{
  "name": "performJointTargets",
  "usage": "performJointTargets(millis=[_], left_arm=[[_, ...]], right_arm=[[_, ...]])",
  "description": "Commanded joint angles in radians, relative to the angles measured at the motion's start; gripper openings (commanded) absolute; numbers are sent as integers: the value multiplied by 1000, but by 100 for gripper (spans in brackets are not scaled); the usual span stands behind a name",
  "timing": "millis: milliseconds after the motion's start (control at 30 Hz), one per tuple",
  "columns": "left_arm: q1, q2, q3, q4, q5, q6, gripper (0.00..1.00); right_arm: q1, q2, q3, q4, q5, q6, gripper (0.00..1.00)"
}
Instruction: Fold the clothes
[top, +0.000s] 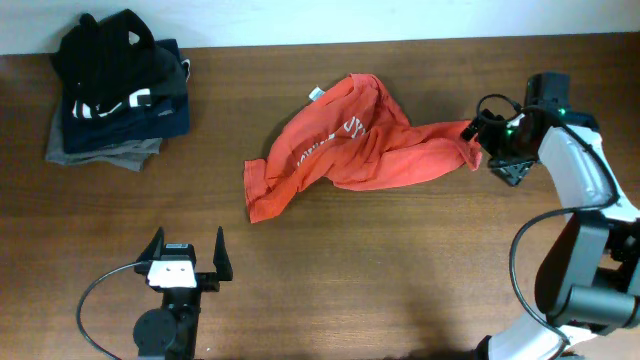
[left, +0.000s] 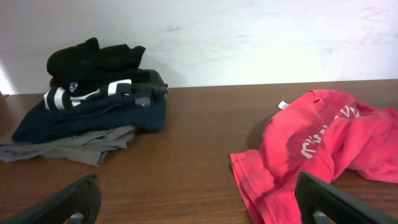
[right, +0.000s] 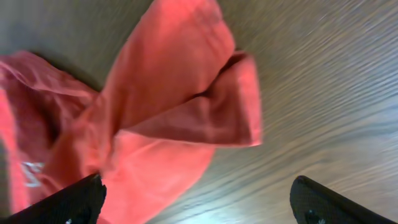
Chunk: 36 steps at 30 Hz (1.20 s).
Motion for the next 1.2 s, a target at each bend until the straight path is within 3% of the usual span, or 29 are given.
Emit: performJointTargets(millis=[0,167,800,933,1167], left_arm=[[5,-5,-2,-6,-3,-2,99],[5,-5,-2,-6,-3,-2,99],[5,-5,-2,-6,-3,-2,99],[5,-5,-2,-6,-3,-2,99],[5,-5,-2,-6,-3,-2,99]], right_arm=[[5,26,-6,18,-54,135,98],[0,68,-7,21,28,217,96],[-4,153,-11,128,41,447,95],[-4,159,-11,131,61,490,82],[-3,169,-18,131,61,504,69]])
